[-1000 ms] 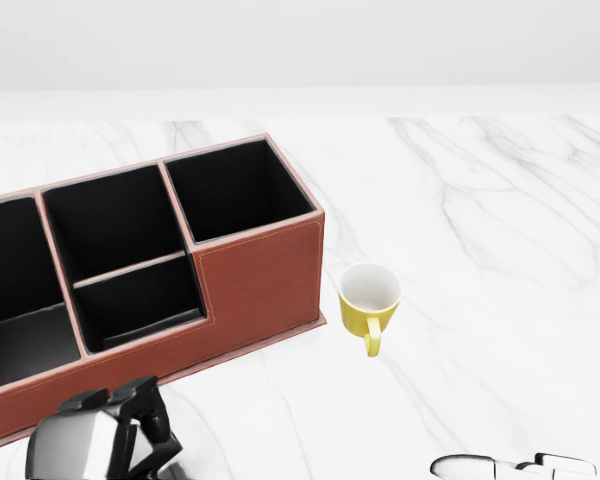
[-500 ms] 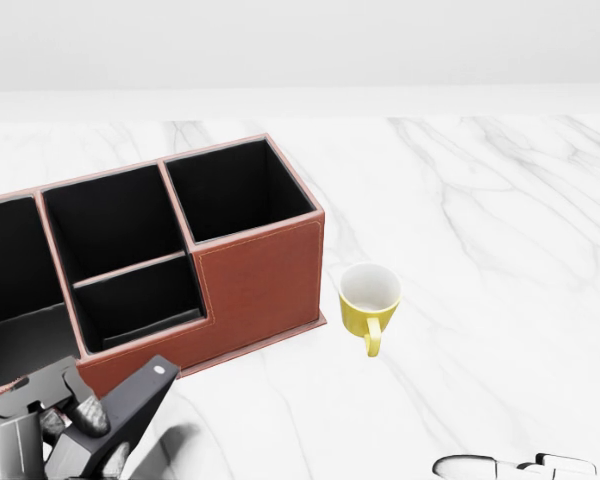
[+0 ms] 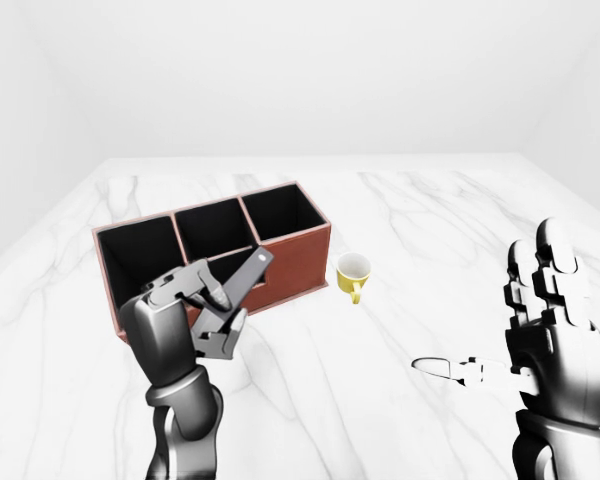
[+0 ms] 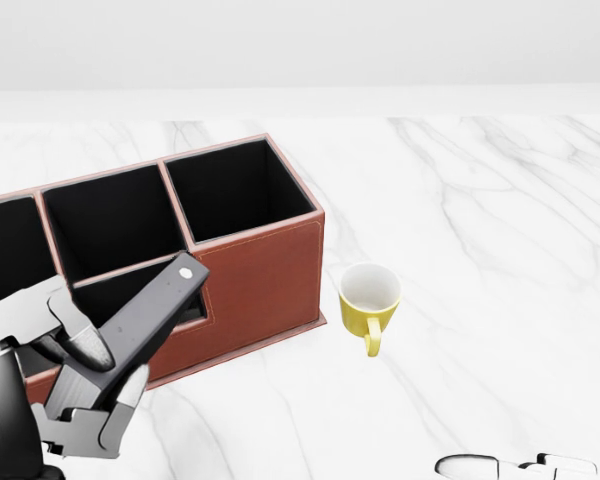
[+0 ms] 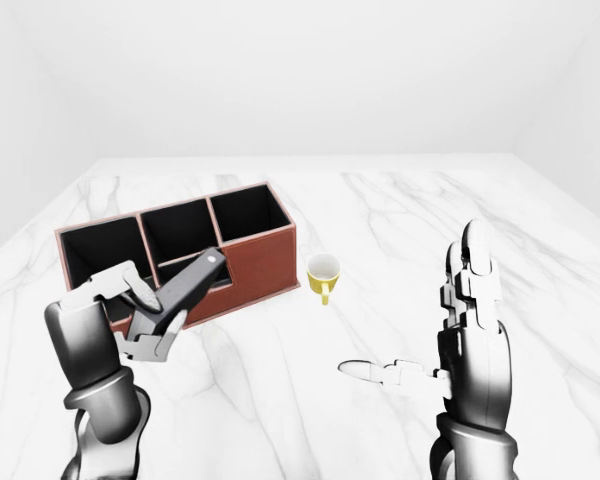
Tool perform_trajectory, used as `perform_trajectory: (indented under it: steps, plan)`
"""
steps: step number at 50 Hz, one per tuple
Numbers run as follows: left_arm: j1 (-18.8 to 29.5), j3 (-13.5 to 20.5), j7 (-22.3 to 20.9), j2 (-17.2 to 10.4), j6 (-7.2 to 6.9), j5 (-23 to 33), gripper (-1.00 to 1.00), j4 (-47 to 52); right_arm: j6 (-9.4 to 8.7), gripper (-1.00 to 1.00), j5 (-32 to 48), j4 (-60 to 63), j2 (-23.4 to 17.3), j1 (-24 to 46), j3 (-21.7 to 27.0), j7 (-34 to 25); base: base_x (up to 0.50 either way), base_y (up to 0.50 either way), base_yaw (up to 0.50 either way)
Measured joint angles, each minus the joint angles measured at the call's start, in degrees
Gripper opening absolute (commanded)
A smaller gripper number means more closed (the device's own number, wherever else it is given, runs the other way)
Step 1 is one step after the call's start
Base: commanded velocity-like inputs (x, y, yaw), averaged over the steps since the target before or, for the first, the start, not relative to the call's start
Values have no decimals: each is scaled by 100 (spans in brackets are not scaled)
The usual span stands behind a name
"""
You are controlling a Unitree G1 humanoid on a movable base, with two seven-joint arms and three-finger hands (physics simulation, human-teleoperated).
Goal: Pick up the book and place it in the front compartment of the caddy.
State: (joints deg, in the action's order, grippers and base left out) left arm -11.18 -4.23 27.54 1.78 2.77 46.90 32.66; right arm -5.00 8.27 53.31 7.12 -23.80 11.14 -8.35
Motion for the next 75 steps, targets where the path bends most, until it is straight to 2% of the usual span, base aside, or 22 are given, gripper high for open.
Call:
perform_trajectory:
  steps: [17, 24, 34, 43, 47, 56, 65, 70, 75]
  plan:
    - [1050, -7, 123, -1, -586, 492, -100, -252, 0, 100, 2, -49, -5, 16, 4, 9, 0, 0, 0]
    - [1441, 37, 219, -27, -776, 743, -100, -444, 0, 100, 3, -63, -8, 21, 4, 16, 0, 0, 0]
    - [2018, 170, 246, -118, -776, 1112, -100, -750, 0, 100, -2, -69, -3, 15, 12, 17, 0, 0, 0]
    - [2671, 265, 193, -341, -776, 1602, -100, -1285, 0, 100, -1, -72, -1, 10, 11, 19, 0, 0, 0]
    - [3008, 325, -3, -501, -767, 1734, -100, -1628, 0, 100, 1, -68, 0, 4, 5, 19, 0, 0, 0]
    - [4026, 476, -453, -1024, -633, 2189, -100, -3015, 0, 100, 21, -71, -10, 17, -16, 31, 0, 0, 0]
    - [4910, 588, -1184, -1506, -521, 2617, -100, -4083, 0, 100, 31, -81, -29, 38, -45, 49, 0, 0, 0]
    - [5240, 622, -1564, -1694, -472, 2853, -100, -4401, 0, 100, 33, -96, -48, 54, -69, 63, 0, 0, 0]
    - [5457, 655, -1972, -1820, -359, 2992, -100, -4560, 0, 100, 33, -113, -63, 66, -86, 76, 0, 0, 0]
